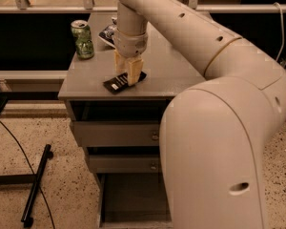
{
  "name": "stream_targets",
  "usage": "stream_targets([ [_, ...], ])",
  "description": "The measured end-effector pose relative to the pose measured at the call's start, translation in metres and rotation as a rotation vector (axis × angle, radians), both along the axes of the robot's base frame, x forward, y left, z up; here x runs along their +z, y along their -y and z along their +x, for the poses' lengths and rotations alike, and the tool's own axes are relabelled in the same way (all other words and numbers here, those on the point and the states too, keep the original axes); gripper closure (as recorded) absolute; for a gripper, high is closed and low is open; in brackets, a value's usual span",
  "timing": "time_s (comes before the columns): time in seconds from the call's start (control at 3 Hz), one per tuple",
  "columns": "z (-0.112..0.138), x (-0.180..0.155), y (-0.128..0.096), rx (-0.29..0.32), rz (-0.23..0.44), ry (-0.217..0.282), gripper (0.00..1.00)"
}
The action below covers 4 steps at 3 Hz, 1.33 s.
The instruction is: Place rxbar chocolate into bottom drawer
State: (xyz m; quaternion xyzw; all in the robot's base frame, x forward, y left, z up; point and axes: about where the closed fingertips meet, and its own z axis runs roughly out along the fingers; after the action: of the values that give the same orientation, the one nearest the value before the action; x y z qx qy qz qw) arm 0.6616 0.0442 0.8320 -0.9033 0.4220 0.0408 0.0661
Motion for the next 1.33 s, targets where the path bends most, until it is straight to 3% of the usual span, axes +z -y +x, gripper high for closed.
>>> stream_targets([
  [0.33, -0.003, 0.022, 0.01, -0.041, 0.055, 0.039, 0.96],
  [0.67, -0.014, 0.055, 0.035, -0.125, 0.073, 0.121, 1.0],
  [1.0, -0.041, 0.077, 0.078, -0.267, 0.059, 0.187, 1.0],
  [1.33, -0.084, 0.075, 0.129, -0.439, 0.067, 0.204, 1.0],
])
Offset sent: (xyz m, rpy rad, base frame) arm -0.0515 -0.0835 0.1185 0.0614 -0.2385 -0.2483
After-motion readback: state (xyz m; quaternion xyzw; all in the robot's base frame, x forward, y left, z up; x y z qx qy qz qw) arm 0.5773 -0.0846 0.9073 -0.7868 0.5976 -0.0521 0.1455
